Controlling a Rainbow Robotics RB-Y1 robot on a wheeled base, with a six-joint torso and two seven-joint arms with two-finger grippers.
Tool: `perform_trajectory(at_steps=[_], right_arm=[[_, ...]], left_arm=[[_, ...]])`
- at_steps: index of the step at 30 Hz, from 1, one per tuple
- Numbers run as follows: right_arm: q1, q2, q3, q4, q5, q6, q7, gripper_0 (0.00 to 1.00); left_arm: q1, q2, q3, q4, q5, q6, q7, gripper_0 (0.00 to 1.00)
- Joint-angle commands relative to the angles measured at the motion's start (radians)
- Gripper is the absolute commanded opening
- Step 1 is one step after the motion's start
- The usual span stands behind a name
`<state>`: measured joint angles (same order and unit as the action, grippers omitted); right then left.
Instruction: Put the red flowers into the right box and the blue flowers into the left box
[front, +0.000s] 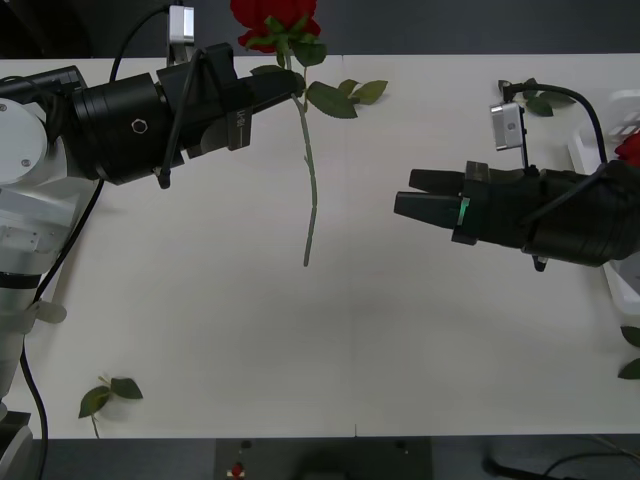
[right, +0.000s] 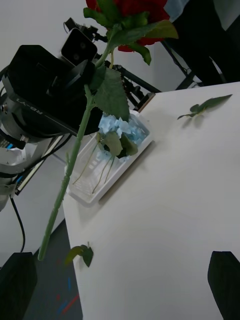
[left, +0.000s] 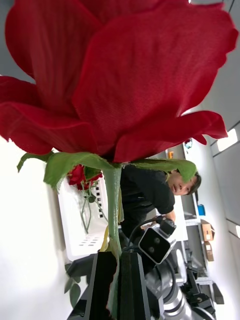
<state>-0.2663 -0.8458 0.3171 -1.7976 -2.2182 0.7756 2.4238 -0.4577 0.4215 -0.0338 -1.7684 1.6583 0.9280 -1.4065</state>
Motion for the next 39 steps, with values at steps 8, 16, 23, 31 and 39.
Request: perform_trajectory(at_steps=[8, 16, 23, 31, 39], right_arm=[[-0.004, 0.172, -0.015, -0.022, -0.014, 0.036, 0.057, 1.0], [-0.007, 0.246, -0.012, -0.025, 0.035, 0.022, 0.049, 1.0], [-0.039, 0.31, 0.048, -0.023, 0.13, -0.048, 0.024, 0.97], [-0.088, 0.358, 0.139, -0.005, 0.146, -0.164, 0.012, 0.87], [-0.143, 0.399, 0.157, 0.066, 0.146, -0.164, 0.001, 0.3]], left_arm=[[-0.012, 0.0, 0.008, -0.037, 0.026, 0.02, -0.058, 0.0], [-0.012, -0.001, 0.005, -0.037, 0.028, 0.023, -0.066, 0.0], [-0.012, -0.001, 0.005, -0.037, 0.028, 0.023, -0.066, 0.0], [-0.012, -0.001, 0.005, -0.037, 0.028, 0.023, -0.066, 0.0], [-0.012, -0.001, 0.005, -0.037, 0.028, 0.023, -0.066, 0.0]])
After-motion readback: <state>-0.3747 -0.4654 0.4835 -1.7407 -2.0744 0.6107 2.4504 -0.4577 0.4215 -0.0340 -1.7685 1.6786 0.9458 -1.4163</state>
